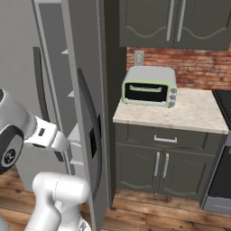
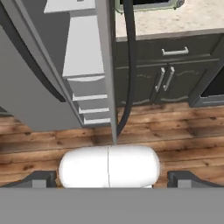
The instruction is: Take the bottled waters from the counter and place them in the freezer to freeze. Close the freezer door after placing the bottles.
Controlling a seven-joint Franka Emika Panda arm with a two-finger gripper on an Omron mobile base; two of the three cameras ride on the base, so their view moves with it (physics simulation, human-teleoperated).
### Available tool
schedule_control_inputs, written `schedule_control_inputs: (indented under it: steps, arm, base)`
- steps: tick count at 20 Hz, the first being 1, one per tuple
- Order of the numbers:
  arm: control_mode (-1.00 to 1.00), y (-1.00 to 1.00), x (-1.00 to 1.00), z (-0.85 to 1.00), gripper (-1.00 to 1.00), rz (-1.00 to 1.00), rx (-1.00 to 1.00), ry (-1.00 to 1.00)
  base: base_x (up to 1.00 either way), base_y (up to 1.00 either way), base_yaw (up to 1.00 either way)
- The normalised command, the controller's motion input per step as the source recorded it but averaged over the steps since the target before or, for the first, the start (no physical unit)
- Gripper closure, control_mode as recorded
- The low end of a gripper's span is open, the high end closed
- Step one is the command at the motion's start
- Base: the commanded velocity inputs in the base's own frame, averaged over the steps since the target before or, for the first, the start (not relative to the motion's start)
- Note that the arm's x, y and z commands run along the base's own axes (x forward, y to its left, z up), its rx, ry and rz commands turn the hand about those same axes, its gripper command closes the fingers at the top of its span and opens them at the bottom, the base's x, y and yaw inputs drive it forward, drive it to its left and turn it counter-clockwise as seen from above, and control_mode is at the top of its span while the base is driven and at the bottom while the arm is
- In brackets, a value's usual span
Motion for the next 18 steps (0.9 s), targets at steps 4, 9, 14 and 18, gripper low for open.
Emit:
schedule_control_inputs:
  steps: [4,9,14,18]
  arm:
    - [-1.0,-0.72,0.53,0.0,-1.0,0.29,0.18,-0.21]
    - [-1.0,-0.69,0.95,-0.08,-1.0,0.29,0.25,-0.12]
    - [-1.0,-0.29,0.97,-0.38,-1.0,0.32,0.18,-0.19]
    - [-1.0,-0.23,0.76,-0.65,-1.0,0.29,0.04,-0.31]
  base:
    - [0.0,0.0,0.0]
    - [0.0,0.0,0.0]
    - [0.0,0.0,0.0]
    - [0.0,0.0,0.0]
